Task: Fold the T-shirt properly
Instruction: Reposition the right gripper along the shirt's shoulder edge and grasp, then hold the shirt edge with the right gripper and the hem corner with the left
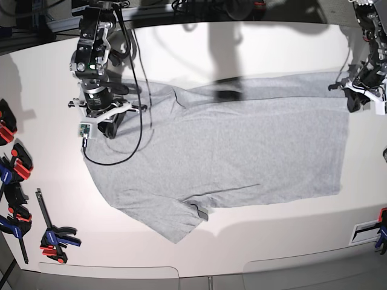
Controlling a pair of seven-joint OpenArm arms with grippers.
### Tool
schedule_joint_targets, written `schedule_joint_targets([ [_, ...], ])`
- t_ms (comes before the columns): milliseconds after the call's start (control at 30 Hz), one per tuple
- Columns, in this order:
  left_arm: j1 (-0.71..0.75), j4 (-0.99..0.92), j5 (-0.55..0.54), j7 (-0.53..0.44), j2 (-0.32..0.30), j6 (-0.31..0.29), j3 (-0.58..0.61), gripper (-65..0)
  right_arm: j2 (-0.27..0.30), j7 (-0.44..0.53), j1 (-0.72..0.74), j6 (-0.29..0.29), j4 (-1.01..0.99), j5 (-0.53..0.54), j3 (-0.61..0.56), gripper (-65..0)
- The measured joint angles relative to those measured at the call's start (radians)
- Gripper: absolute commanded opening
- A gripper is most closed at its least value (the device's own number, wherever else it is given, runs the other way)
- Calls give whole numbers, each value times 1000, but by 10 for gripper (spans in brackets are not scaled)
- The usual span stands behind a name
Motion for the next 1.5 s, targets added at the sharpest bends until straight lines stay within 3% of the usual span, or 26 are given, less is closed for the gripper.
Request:
schedule_joint_targets([
  [567, 0, 0, 0, -23, -8, 0, 0, -650, 0, 0, 0, 0, 0, 0, 0, -650],
  [633, 0, 0, 0, -23, -8, 0, 0, -627, 0, 0, 0, 0, 0, -2, 0, -520],
  [733, 0, 0, 1, -25, -8, 0, 0, -501, 0, 0, 0, 0, 0, -1, 0, -394],
  [800, 0, 0, 1, -26, -8, 0, 0, -476, 0, 1, 0, 0, 0, 0, 0, -389],
  [1100, 0, 0, 1, -35, -8, 0, 0, -477, 0, 3, 0, 0, 0, 0, 0, -389],
  [1167, 0, 0, 0, -56, -8, 0, 0, -477, 0, -34, 0, 0, 0, 5, 0, -389],
  [1233, 0, 0, 1, -56, -8, 0, 0, -477, 0, -84, -3, 26, 5, 29, 0, -390],
  [1333, 3, 0, 1, -55, -8, 0, 0, -477, -1, -80, -39, 72, 52, 34, 0, -390],
  [1500, 6, 0, 6, -52, -7, 0, 0, -477, -6, -83, -166, 102, 200, 30, 0, -390],
])
